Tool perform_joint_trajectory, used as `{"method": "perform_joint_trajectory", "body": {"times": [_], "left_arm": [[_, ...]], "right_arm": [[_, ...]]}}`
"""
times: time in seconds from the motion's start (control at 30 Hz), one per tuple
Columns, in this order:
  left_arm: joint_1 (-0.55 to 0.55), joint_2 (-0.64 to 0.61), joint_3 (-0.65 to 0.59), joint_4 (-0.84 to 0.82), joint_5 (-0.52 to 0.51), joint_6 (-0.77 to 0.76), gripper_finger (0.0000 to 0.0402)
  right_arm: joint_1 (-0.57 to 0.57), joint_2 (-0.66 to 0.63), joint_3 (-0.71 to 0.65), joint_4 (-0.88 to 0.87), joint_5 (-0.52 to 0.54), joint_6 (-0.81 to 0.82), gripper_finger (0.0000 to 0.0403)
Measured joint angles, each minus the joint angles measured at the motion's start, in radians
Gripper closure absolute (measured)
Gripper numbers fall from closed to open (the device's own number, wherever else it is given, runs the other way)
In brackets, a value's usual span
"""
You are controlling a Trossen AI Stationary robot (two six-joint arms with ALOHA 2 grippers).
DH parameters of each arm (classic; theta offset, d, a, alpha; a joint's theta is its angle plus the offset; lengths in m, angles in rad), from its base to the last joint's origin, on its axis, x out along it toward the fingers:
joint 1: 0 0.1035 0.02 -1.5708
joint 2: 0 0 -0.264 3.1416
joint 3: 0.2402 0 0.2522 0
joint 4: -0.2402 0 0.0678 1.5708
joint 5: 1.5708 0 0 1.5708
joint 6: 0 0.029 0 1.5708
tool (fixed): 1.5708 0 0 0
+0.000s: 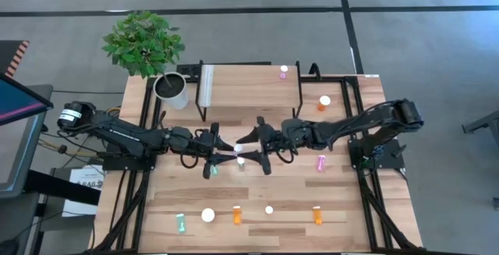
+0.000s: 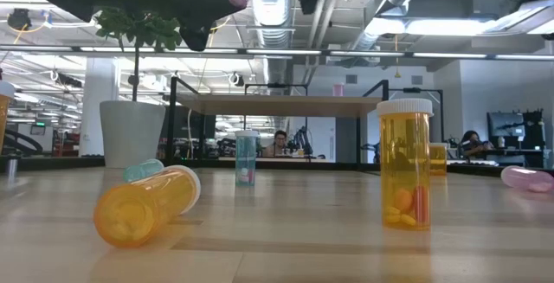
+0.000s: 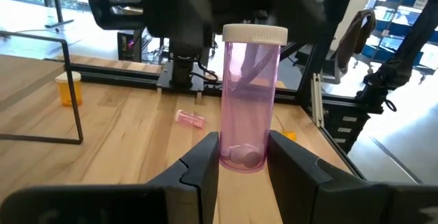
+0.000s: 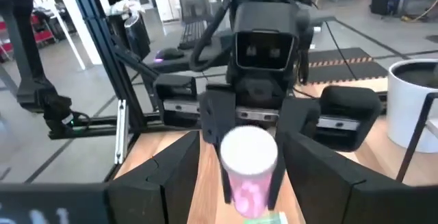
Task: Pick and place medicine bottles onto shelf by color
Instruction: Put the left pink pill bottle on the shelf aligned with the other pink pill bottle
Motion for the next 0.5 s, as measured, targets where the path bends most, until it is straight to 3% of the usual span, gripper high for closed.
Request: {"method": "perform_joint_trajectory", "body": {"times": [0.5], "left_arm": [[0.0, 0.0, 0.0, 0.001, 0.027, -0.001, 0.0302]], "right_arm": [[0.0, 0.02, 0.0, 0.025, -0.002, 0.004, 0.0168]]}}
